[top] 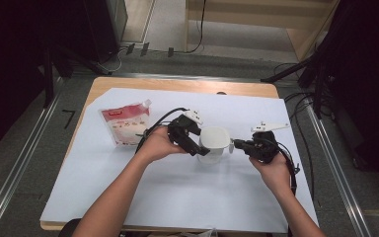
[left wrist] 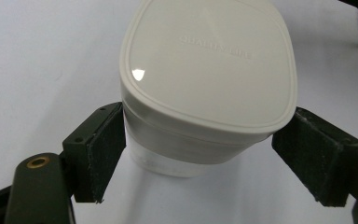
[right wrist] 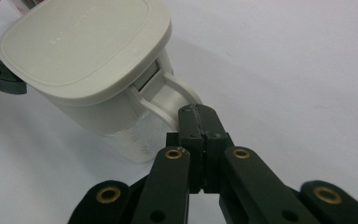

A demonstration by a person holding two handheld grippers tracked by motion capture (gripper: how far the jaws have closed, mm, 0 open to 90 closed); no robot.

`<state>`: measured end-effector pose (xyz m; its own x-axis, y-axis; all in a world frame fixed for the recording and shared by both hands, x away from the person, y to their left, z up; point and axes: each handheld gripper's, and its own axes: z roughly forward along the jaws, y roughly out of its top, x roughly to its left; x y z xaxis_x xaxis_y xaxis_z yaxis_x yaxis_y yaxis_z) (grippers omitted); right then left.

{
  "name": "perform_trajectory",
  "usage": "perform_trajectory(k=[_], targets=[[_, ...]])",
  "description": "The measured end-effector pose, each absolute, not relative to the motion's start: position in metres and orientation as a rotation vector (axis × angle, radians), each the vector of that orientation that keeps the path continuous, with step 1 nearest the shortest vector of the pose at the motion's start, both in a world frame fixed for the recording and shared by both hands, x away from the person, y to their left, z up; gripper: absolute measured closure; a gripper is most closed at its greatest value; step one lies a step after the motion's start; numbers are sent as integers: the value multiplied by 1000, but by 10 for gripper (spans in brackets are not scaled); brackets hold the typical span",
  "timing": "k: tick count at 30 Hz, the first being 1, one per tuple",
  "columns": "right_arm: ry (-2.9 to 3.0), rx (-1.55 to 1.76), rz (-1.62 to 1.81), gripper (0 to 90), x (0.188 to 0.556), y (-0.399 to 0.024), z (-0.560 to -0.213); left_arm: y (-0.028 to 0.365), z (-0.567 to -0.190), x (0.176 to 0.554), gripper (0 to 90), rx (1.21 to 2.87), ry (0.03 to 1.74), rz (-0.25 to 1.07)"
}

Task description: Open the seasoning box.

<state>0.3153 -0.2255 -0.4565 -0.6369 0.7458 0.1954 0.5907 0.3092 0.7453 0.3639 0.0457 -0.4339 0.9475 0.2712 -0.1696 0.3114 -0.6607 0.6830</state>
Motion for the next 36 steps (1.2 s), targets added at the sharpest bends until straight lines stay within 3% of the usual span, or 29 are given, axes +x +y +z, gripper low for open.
perform_trajectory(k=[6,9,10,13,28,36], targets=[[2389,1223,1235,900,315,-224,-456,54,-425,364,262,2322,416,-4],[2386,1219,1252,900,314,-225,-455,63,-420,368,494,2232,431,-74],[2383,1212,1272,900,315,-226,-455,63,-419,369,510,2215,431,-90],[2384,1185,1261,900,313,-222,-454,61,-416,365,504,2286,407,-22],[2373,1194,1272,900,314,-223,-454,59,-415,364,525,2275,393,-28],[2371,1186,1270,900,313,-222,-453,60,-411,363,607,2292,385,-38]])
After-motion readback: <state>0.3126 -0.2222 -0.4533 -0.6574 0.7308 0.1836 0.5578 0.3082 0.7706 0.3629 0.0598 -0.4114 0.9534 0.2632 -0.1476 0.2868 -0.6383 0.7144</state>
